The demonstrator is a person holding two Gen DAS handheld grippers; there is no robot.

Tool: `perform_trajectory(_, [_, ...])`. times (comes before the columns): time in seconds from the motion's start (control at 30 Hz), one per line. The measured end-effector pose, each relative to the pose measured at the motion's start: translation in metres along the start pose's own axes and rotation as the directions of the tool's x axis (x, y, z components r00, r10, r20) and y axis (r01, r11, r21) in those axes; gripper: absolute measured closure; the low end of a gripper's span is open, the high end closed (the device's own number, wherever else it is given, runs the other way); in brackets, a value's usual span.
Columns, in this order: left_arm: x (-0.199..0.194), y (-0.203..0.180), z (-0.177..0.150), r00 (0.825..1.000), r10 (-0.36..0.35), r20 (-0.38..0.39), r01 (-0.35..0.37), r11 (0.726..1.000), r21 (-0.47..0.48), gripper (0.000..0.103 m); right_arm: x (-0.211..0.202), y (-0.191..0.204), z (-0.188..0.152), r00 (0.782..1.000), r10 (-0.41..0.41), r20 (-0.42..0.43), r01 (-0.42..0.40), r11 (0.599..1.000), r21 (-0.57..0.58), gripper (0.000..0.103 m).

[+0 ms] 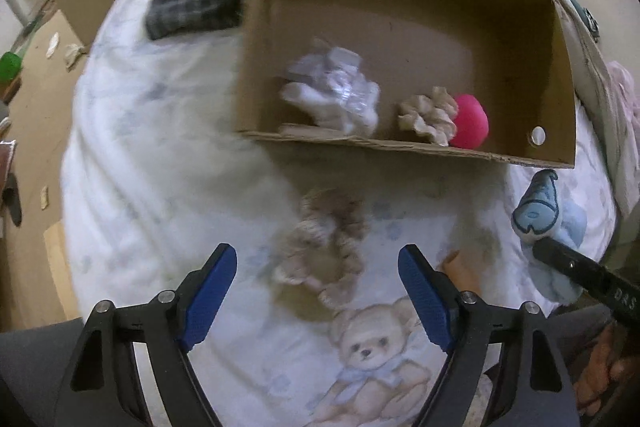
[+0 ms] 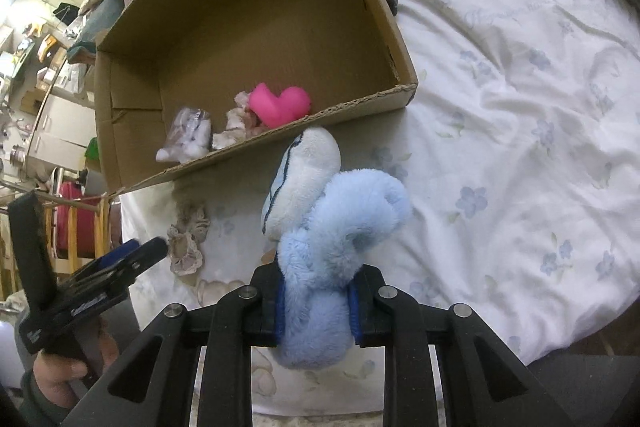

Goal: Organize soft objects
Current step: 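Grasp the light blue fluffy plush with the right tool, then grasp the lace scrunchie with the left tool while the right tool holds the plush, then carry the scrunchie and blue plush over the box with both tools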

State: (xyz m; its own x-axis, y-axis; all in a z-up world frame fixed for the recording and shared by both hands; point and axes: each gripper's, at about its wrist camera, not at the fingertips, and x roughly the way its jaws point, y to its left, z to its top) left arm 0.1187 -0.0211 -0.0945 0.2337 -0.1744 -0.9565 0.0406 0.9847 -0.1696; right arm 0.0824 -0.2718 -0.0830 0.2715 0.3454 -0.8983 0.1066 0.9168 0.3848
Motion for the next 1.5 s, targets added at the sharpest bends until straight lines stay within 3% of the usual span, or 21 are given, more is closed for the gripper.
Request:
perform_trajectory(0.07, [0.008,-0.006,0.005,1.000,0.005,-0.004,-0.005,1.000,0.025,0.024,0.000,0.001,0.002,1.000,0.002,0.003,-0.002,1.000,-0.001,0.078])
perform_trajectory(0.2, [0.024,-0.014,0.011,0.999,0.011,-0.034,-0.009,0.998,0.064,0.041,0.004,-0.002,0.003,1.000,0.005,-0.004,-0.005,1.000,-0.003,0.078])
perform_trajectory(0.33, [0.038,-0.016,0.016,0.998,0.024,-0.062,-0.019,0.997,0.078,0.051,0.010,0.000,0.004,1.000,0.003,-0.011,-0.003,1.000,-0.007,0.078])
perform_trajectory(0.4, [0.041,-0.017,0.019,0.998,0.039,-0.049,-0.035,0.996,0.088,0.068,0.011,0.003,0.004,1.000,0.013,-0.017,-0.014,1.000,-0.015,0.078])
perform_trajectory(0.5, [0.045,-0.017,0.021,0.998,0.042,-0.043,-0.038,0.995,0.094,0.085,0.012,0.008,0.004,1.000,0.011,-0.020,-0.012,0.999,-0.036,0.078])
perform_trajectory(0.57, [0.043,-0.018,0.022,0.999,0.024,-0.024,-0.021,0.995,0.096,0.090,0.013,0.009,0.004,1.000,0.013,-0.022,-0.014,0.999,-0.039,0.078])
perform_trajectory(0.7, [0.028,-0.023,0.017,1.000,0.010,0.020,-0.011,0.996,0.087,0.091,0.013,0.011,0.004,1.000,0.020,-0.017,-0.020,0.999,-0.043,0.078])
perform_trajectory(0.83, [0.011,-0.012,0.016,0.998,-0.046,0.045,0.045,0.999,0.025,0.091,0.010,0.011,0.003,1.000,0.027,-0.013,-0.028,0.999,-0.042,0.078])
perform_trajectory(1.07, [0.003,0.013,0.002,0.998,-0.060,-0.030,0.059,0.997,-0.045,0.092,0.003,0.008,0.002,0.999,0.040,-0.007,-0.040,0.998,-0.041,0.078])
perform_trajectory(1.2, [-0.001,0.012,-0.020,0.993,-0.088,-0.084,0.086,0.996,-0.022,0.092,0.000,0.009,0.001,0.999,0.045,-0.007,-0.045,0.998,-0.049,0.078])
perform_trajectory(1.5, [-0.044,-0.004,-0.055,0.999,-0.053,0.007,0.053,0.998,0.034,0.092,-0.016,0.009,-0.011,0.996,0.086,0.001,-0.086,0.995,-0.056,0.078])
